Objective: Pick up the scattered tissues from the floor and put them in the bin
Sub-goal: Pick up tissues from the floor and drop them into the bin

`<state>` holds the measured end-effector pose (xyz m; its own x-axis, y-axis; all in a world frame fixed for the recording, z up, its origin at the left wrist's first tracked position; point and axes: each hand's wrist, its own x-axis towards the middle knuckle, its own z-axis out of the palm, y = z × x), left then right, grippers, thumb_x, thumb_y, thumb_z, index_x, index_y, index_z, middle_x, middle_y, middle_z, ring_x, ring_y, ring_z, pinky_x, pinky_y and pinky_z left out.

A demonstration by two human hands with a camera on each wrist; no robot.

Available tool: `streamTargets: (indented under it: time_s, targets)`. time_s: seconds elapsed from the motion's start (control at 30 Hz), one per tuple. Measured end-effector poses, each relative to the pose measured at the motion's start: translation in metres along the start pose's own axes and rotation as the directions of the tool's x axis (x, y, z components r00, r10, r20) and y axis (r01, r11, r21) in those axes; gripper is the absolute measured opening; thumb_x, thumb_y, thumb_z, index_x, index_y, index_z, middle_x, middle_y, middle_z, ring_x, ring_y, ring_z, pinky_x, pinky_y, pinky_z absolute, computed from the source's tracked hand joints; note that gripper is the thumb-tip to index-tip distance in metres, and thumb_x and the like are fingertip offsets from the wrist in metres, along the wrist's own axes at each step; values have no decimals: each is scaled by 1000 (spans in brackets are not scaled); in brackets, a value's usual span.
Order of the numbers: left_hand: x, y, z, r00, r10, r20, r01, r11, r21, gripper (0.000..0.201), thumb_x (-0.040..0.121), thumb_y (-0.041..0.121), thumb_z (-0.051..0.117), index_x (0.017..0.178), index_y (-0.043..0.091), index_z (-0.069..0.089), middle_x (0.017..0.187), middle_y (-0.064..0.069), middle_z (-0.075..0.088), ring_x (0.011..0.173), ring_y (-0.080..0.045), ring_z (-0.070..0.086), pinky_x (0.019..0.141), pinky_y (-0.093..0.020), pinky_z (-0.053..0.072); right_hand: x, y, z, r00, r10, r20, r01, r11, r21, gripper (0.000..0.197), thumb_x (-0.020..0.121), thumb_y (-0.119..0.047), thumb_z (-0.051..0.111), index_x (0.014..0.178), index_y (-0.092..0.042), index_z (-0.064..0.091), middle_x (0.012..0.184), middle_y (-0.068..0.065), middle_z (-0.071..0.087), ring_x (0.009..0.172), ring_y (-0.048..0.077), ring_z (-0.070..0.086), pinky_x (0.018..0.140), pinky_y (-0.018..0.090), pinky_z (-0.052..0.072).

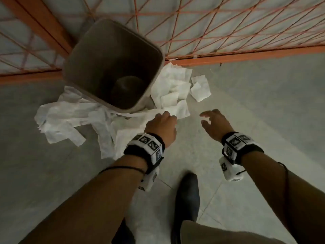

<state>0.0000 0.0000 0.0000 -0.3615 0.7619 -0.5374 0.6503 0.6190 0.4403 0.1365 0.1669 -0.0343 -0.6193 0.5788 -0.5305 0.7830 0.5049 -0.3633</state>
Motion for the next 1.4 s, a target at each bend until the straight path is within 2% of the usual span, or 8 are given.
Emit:
streamTargets:
  time_s: [0.23,0.33,0.43,0.57,0.9,1.13,1.27,1.4]
  targets:
    - [92,2,43,990,135,41,-141,930,340,46,93,8,46,137,18,42,158,-11,11,133,-37,30,96,-50,42,98,27,32,996,-34,-79,26,995,-98,54,91,-10,44,143,-19,31,155,8,21,141,32,22,111,51,32]
    - [110,-3,50,995,102,9,-97,913,396,37,95,9,44,132,13,49,148,-16,32,125,-38,41,89,-45,46,123,36,44,999,-44,-13,42,988,-148,64,90,-9,42,147,-26,18,160,3,8,146,29,10,114,56,25]
    - [113,-6,48,986,164,26,-157,874,460,24,97,5,43,113,6,61,120,-14,60,113,-35,56,82,-40,49,130,42,55,987,-114,-114,84,968,-236,56,89,-11,47,141,-25,33,154,7,26,140,33,24,109,54,35]
    - [98,2,32,966,253,42,-239,831,503,22,93,1,47,108,3,63,114,-14,61,108,-35,60,80,-39,49,120,44,61,949,-144,-280,72,965,-251,31,89,-11,52,117,-17,63,121,11,58,113,36,49,86,46,49]
    - [41,58,-46,930,368,-16,-323,837,442,14,91,17,55,104,12,55,118,-14,56,107,-36,57,76,-39,42,69,17,14,899,22,-437,85,971,225,20,79,0,51,80,-11,68,92,11,60,84,28,57,72,27,37]
    - [-32,24,-119,829,449,-332,-377,889,261,16,79,11,57,81,21,45,92,0,47,86,-23,49,75,-37,43,4,-60,-59,849,-187,-494,367,881,298,26,80,4,45,77,-6,68,73,8,60,68,18,51,67,26,36]
    - [-51,-30,-150,751,247,-612,-237,967,98,16,80,17,51,85,32,50,92,5,61,85,-19,56,79,-31,47,-21,-117,-89,823,-331,-461,520,765,380,18,77,-14,44,75,-12,62,67,3,57,64,18,51,65,40,47]
    - [-52,-65,-160,651,79,-755,-167,985,-41,14,85,9,53,88,22,53,94,2,52,88,-18,50,73,-28,36,-31,-178,-104,756,-477,-449,646,657,389,14,84,-19,52,72,-18,60,72,3,59,69,15,56,72,43,53]
